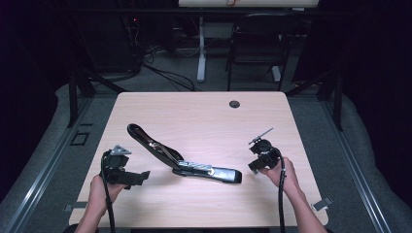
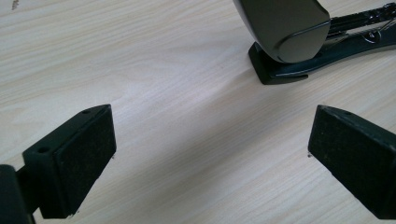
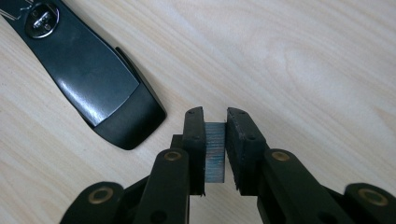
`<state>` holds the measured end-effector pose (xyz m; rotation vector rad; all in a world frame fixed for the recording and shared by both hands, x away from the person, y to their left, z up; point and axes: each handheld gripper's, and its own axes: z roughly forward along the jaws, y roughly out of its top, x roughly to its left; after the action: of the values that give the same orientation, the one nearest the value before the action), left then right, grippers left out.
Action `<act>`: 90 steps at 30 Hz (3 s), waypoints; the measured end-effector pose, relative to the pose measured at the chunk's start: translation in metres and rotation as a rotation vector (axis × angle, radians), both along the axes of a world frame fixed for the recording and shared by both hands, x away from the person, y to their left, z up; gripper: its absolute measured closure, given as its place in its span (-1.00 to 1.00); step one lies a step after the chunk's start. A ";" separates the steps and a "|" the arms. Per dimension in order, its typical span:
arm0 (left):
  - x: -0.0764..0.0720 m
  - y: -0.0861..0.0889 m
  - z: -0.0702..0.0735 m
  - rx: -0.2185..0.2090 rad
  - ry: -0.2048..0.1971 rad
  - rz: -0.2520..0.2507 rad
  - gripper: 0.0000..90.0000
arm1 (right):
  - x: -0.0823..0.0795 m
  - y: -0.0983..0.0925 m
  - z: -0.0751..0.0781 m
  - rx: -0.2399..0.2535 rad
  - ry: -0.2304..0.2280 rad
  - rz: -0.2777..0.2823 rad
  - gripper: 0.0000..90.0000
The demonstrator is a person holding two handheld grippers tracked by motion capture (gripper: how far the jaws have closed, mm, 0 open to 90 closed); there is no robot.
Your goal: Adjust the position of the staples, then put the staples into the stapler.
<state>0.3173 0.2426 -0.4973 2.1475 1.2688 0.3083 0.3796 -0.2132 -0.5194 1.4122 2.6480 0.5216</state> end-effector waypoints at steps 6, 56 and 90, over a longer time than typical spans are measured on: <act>0.000 0.000 -0.001 -0.009 0.010 -0.013 -1.00 | 0.000 0.006 0.002 0.032 -0.053 0.009 0.74; 0.001 -0.004 -0.004 -0.026 -0.005 -0.060 -1.00 | 0.016 0.051 0.008 0.019 -0.188 0.199 0.74; 0.003 -0.011 -0.007 0.008 0.005 -0.091 -1.00 | 0.025 0.088 0.029 0.143 -0.281 0.340 0.74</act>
<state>0.3203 0.2319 -0.5042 2.2063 1.1703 0.2706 0.4042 -0.1255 -0.4906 0.8361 2.6642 0.8854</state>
